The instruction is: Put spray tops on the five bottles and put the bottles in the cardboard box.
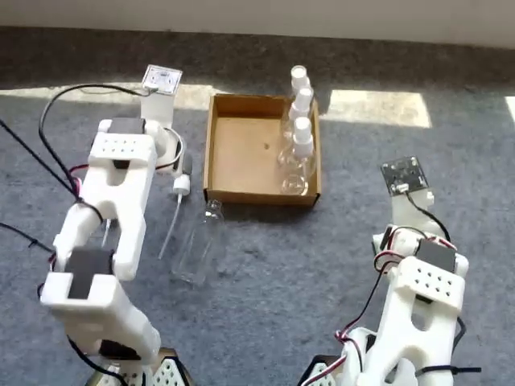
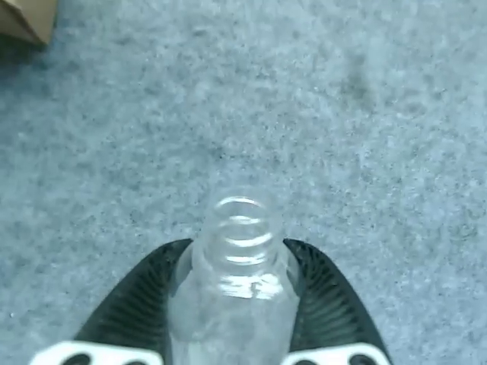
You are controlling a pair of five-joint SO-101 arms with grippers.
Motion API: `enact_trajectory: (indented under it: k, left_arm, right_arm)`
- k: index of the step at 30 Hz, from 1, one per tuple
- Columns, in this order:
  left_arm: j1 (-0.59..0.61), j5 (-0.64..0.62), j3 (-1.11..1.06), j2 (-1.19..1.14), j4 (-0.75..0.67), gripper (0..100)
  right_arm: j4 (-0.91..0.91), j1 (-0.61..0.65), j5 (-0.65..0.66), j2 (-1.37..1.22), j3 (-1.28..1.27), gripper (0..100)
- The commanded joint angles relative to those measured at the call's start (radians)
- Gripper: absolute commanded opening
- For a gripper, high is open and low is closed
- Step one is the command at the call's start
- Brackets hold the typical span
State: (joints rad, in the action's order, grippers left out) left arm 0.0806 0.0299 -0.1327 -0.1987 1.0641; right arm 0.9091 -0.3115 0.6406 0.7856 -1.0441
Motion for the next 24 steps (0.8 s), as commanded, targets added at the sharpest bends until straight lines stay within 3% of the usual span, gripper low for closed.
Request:
enact_trajectory:
  k: [1,12,18,24]
  left_arm:
    - [-0.015,-0.009,0.104,-0.107,-0.009,21]
    - [-0.016,-0.003,0.104,-0.156,-0.015,21]
    - [-0.03,-0.002,0.054,-0.156,-0.017,11]
    - [-0.048,0.0,0.039,-0.154,-0.017,10]
  right_arm:
    - [-0.013,0.004,0.009,0.035,0.007,0.3]
    - [-0.013,0.012,0.002,0.042,0.005,0.3]
    - [-0.013,0.012,0.002,0.044,0.007,0.3]
    - [-0.013,0.012,0.006,0.044,0.007,0.3]
